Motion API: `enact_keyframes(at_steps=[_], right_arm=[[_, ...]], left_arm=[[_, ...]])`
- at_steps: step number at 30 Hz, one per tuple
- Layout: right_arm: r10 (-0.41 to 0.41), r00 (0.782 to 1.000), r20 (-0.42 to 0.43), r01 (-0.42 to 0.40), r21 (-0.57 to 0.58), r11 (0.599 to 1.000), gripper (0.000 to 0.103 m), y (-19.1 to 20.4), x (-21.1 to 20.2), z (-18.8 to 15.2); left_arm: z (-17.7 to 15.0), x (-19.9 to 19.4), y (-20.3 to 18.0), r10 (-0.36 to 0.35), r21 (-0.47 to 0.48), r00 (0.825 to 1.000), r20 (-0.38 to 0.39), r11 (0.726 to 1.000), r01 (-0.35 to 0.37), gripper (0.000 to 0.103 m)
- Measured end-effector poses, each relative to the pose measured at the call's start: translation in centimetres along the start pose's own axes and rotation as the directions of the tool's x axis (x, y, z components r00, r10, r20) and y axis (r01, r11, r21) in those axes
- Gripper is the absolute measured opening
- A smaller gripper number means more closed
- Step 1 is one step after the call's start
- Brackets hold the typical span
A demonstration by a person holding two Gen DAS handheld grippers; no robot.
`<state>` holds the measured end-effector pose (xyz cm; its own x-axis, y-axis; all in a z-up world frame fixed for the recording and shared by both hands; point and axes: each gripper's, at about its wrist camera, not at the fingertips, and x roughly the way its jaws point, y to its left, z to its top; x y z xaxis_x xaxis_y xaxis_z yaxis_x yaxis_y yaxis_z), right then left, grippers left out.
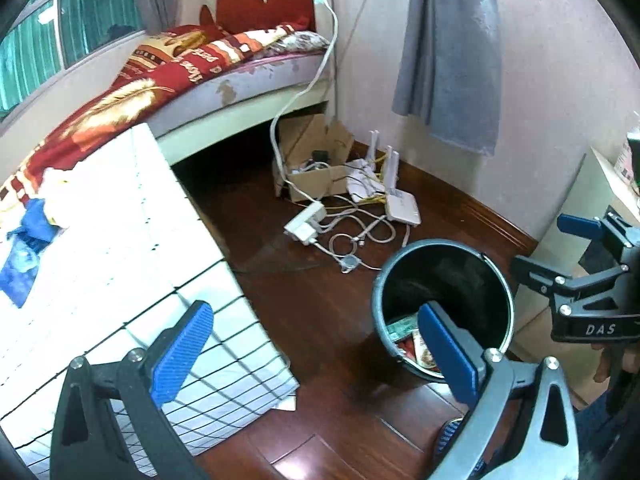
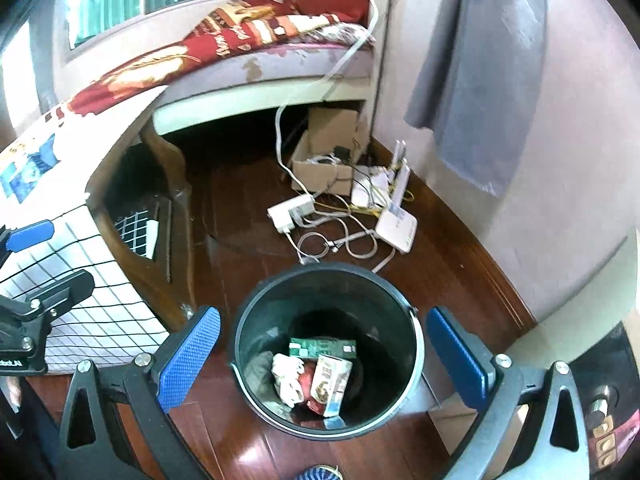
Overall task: Collect trash
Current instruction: 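Move both tools back toward the blue cups on the table, then grasp a blue paper cup with the right tool while the left grasps another blue cup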
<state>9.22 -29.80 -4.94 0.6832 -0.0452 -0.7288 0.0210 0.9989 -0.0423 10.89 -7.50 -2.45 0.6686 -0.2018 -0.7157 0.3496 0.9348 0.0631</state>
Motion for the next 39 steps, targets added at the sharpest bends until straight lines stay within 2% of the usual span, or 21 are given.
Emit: enact_keyframes(at_steps=[12, 19, 25, 29, 32, 37, 39], right_arm=[[0.076, 0.992, 0.101, -0.068, -0.08, 0.994, 0.103, 5.9, -1.3, 4.0], [0.172, 0.975, 0.138, -0.151, -0.149, 0.977, 0.103, 11.6, -1.8, 6.5], [0.292, 0.945, 0.148, -0.254, -0.231, 0.939, 0.103, 18.3, -2.0, 8.1], [0.39, 0.911, 0.134, -0.336, -0.305, 0.891, 0.103, 24.0, -1.8, 8.8], [0.407, 0.907, 0.11, -0.353, -0.33, 0.876, 0.103, 27.9, -1.9, 9.3], [0.473, 0.876, 0.098, -0.411, -0.36, 0.837, 0.103, 33.4, -2.3, 9.9], [0.49, 0.867, 0.09, -0.422, -0.39, 0.818, 0.103, 35.1, -2.5, 9.9]], left_arm=[[-0.3, -3.1, 5.5, 0.079, -0.085, 0.996, 0.05, 0.994, -0.074, 0.103], [-1.6, -6.1, 11.7, 0.166, -0.207, 0.982, 0.093, 0.968, -0.144, 0.103], [-3.9, -9.2, 17.7, 0.279, -0.306, 0.954, 0.11, 0.923, -0.235, 0.103], [-6.1, -11.1, 22.1, 0.371, -0.372, 0.924, 0.093, 0.874, -0.313, 0.103], [-7.9, -12.0, 25.2, 0.424, -0.422, 0.904, 0.059, 0.831, -0.363, 0.103], [-10.5, -13.2, 29.0, 0.478, -0.474, 0.878, 0.018, 0.778, -0.414, 0.103], [-11.1, -13.5, 30.0, 0.489, -0.485, 0.872, 0.006, 0.764, -0.425, 0.103]])
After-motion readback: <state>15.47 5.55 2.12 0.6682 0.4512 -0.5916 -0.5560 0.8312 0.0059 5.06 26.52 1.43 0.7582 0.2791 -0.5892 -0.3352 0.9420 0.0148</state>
